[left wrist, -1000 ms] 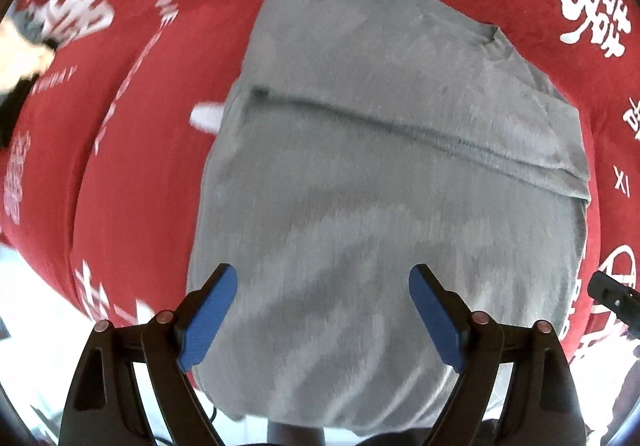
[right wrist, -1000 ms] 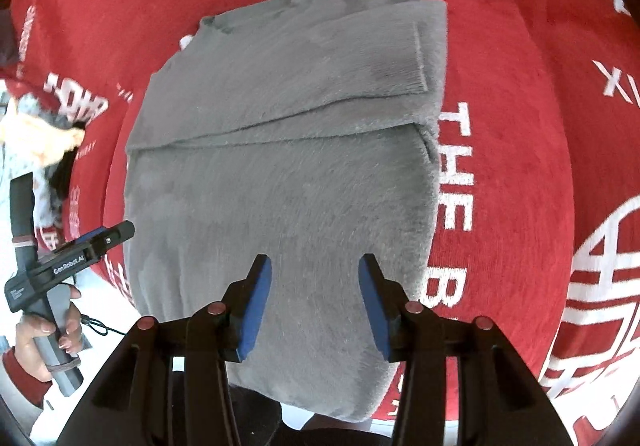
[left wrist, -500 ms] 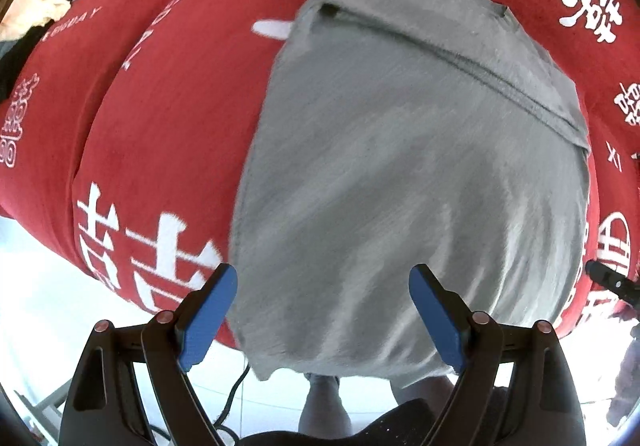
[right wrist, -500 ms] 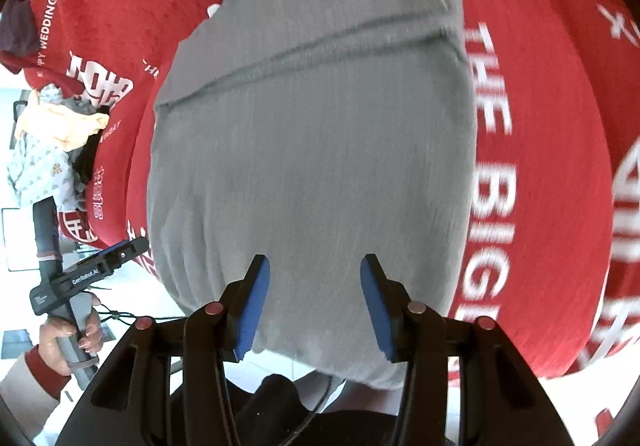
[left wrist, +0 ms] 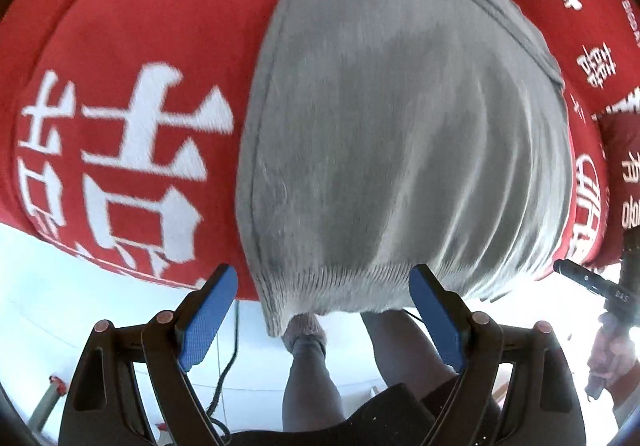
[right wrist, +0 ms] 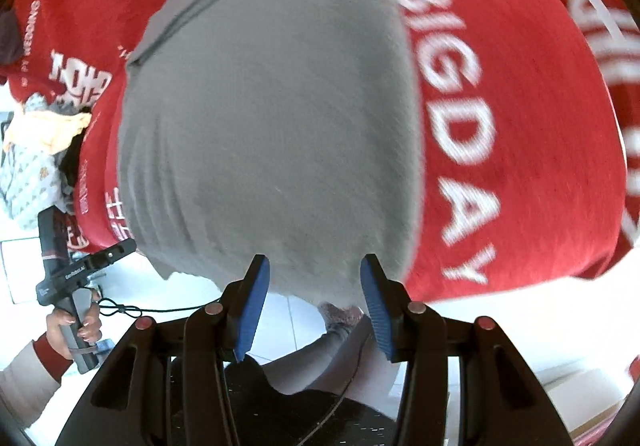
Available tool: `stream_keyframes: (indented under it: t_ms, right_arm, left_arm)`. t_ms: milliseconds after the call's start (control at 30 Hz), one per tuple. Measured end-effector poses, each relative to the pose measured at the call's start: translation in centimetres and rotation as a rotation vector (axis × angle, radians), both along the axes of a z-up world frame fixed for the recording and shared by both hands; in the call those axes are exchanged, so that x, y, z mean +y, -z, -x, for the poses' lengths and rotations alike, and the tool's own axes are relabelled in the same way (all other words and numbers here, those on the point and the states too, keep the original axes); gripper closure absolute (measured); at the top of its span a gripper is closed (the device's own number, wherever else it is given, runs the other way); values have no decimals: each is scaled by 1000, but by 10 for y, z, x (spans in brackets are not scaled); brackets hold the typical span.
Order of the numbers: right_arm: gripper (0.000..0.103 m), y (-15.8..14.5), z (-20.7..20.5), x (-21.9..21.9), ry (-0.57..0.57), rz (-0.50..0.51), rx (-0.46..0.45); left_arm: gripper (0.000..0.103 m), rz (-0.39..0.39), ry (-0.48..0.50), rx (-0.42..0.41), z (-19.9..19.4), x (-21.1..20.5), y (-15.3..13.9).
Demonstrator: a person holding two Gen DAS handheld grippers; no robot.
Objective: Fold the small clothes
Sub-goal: 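Grasp the ribbed sweater hem with both tools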
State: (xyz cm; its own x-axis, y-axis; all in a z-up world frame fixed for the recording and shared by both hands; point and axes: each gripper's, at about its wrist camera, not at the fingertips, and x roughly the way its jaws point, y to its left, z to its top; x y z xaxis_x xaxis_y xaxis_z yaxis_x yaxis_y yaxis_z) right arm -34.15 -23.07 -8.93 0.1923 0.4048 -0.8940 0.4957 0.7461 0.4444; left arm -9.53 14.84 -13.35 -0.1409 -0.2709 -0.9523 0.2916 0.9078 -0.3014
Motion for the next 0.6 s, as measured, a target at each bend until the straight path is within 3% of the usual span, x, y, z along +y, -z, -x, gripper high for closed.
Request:
stream_keyframes:
  t_ms: [267, 367, 467, 600]
  right_arm:
    - [52, 37, 25, -13, 43, -51, 21]
    - [52, 45, 25, -14, 61, -94, -18]
    - [44, 51, 22, -11, 59, -137, -32]
    - [44, 49, 19, -2, 40, -211, -74]
  left_arm:
    - [14, 57, 62, -1, 10, -8, 18]
    - [14, 84, 82, 4, 9, -9, 16]
    - [14, 141, 97, 40, 8, -5, 16]
    - [14, 228, 115, 65, 12, -17, 8]
